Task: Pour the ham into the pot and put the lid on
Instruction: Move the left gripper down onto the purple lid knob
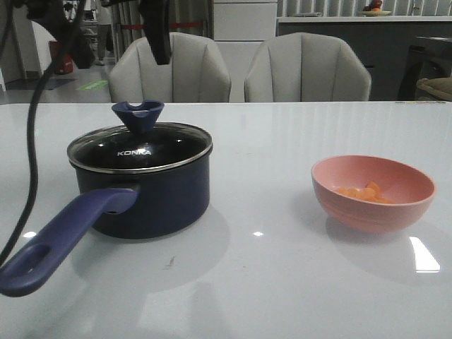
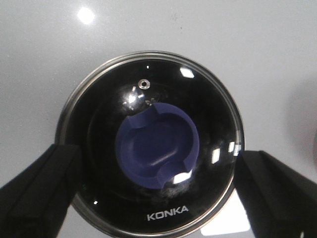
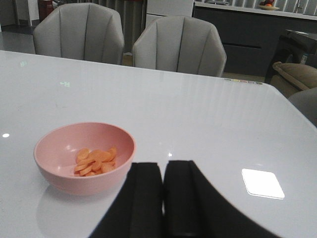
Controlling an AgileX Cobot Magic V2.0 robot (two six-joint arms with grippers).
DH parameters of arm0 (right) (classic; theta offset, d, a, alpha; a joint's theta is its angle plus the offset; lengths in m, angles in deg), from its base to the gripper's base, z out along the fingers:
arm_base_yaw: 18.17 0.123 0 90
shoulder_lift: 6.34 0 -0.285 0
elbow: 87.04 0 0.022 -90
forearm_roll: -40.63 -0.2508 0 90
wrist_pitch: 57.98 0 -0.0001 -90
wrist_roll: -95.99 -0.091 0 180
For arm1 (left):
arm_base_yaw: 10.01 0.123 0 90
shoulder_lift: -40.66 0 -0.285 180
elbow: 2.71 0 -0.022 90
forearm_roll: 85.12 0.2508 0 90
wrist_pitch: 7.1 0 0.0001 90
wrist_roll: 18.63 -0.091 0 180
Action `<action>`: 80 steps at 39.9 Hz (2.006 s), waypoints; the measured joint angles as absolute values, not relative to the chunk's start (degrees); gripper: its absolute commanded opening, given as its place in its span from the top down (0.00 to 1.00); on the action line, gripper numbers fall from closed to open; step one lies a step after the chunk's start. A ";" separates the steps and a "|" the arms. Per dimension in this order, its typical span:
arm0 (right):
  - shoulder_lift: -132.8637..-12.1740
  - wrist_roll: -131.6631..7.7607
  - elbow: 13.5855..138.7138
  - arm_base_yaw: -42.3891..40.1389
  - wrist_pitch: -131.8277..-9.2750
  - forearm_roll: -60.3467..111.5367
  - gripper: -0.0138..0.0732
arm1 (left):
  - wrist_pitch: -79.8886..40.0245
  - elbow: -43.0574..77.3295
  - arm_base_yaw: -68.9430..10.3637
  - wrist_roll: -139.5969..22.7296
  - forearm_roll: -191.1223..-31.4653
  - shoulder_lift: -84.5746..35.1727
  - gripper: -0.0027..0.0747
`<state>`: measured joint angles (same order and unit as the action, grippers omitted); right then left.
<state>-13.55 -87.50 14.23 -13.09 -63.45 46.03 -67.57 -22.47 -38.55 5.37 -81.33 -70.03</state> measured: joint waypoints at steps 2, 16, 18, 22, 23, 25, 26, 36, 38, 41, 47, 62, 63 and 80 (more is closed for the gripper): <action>-13.55 -87.50 14.23 -13.09 -63.45 46.03 0.66 | -69.56 -24.73 -38.76 6.24 -81.33 -72.23 0.14; -13.55 -87.50 14.23 -13.09 -63.45 46.07 0.66 | -78.00 -35.25 -38.76 10.42 -81.60 -81.58 0.14; -13.55 -87.50 14.23 -13.09 -63.45 46.07 0.66 | -78.04 -35.47 -38.76 10.77 -81.70 -81.96 0.14; -13.55 -87.50 14.23 -13.09 -63.45 46.07 0.66 | -78.13 -35.67 -38.76 11.44 -81.82 -82.56 0.14; -13.55 -87.50 14.23 -13.09 -63.45 46.07 0.66 | -78.13 -35.67 -38.76 11.53 -81.82 -82.59 0.14; -13.55 -87.50 14.23 -13.09 -63.45 46.07 0.66 | -78.13 -35.67 -38.76 11.69 -81.82 -82.68 0.14; -13.55 -87.50 14.23 -13.09 -63.45 46.07 0.66 | -78.16 -35.67 -38.76 11.74 -81.82 -82.68 0.14; -13.55 -87.50 14.23 -13.09 -63.45 46.07 0.66 | -78.25 -35.70 -38.76 11.88 -81.14 -82.72 0.14; -13.55 -87.50 14.23 -13.09 -63.45 46.07 0.66 | -78.25 -35.70 -38.76 11.88 -81.14 -82.95 0.14; -13.55 -87.50 14.23 -13.09 -63.45 46.07 0.66 | -78.25 -35.70 -38.76 11.88 -81.14 -83.54 0.14; -13.55 -87.50 14.23 -13.09 -63.45 46.07 0.66 | -78.25 -35.49 -38.76 11.88 -80.90 -83.77 0.14; -13.55 -87.50 14.23 -13.09 -63.45 46.07 0.66 | -78.25 -33.10 -38.76 11.88 -80.90 -84.63 0.14; -13.55 -87.50 14.23 -13.09 -63.45 46.07 0.66 | -78.25 -33.06 -38.76 11.88 -80.90 -84.63 0.14; -13.55 -87.50 14.23 -13.09 -63.45 46.07 0.66 | -78.25 -32.97 -38.76 11.88 -80.90 -84.63 0.40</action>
<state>-13.55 -87.50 14.23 -13.09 -63.45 46.07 -78.25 -32.97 -38.76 11.88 -80.90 -84.63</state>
